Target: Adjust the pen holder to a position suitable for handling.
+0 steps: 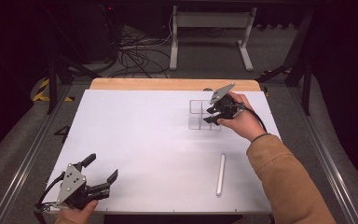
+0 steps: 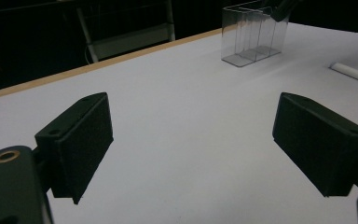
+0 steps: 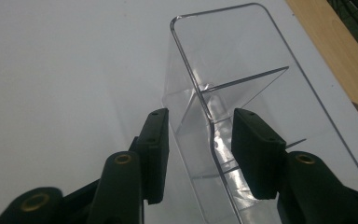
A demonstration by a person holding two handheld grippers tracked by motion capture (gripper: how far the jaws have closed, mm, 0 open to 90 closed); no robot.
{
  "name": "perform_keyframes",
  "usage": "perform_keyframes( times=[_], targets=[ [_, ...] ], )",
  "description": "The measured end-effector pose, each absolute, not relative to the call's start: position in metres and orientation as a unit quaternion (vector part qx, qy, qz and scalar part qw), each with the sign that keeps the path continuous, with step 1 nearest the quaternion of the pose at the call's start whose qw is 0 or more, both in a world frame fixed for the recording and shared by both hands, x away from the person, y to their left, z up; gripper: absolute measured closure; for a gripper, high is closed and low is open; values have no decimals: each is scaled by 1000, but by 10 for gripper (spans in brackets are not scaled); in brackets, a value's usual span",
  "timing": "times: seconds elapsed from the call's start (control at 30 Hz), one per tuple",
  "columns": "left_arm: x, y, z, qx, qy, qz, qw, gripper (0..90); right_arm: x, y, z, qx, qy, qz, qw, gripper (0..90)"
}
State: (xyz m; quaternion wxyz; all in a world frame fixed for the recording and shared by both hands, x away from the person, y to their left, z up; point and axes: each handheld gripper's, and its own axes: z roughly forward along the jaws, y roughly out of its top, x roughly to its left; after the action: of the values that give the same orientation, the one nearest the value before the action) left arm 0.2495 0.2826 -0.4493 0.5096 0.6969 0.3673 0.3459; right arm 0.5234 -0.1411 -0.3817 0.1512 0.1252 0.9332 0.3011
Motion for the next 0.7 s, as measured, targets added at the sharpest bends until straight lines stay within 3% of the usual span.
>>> perform_keyframes(
  times=[0.7],
  targets=[
    [250, 283, -450, 698, 368, 347, 507, 129, 536, -127, -403, 130, 943, 274, 139, 614]
  ],
)
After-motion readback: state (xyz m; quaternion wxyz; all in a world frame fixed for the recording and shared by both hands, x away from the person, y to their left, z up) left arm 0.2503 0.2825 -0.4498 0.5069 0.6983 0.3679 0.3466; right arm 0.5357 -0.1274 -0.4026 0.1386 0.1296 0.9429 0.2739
